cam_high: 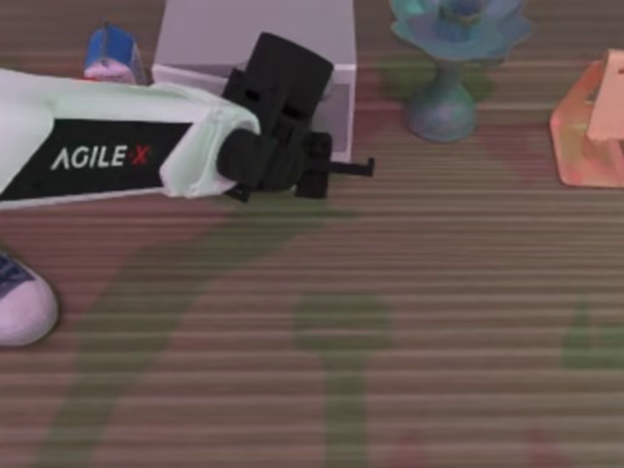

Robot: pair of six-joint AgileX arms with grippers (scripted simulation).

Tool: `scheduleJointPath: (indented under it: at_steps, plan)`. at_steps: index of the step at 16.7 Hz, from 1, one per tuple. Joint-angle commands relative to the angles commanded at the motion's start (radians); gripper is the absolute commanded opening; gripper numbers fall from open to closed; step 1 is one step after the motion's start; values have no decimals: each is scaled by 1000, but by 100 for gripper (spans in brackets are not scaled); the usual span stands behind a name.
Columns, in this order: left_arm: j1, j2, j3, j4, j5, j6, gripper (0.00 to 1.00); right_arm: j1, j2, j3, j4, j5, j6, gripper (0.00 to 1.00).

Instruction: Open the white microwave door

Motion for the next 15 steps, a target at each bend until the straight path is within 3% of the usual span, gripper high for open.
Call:
scheduleJointPath:
  at_steps: [7,15]
  plan:
    - [20,-36,-55,28,34,55,0,0,0,0,0,0,0,100]
    - [21,-37,-59,29,36,59,0,0,0,0,0,0,0,100]
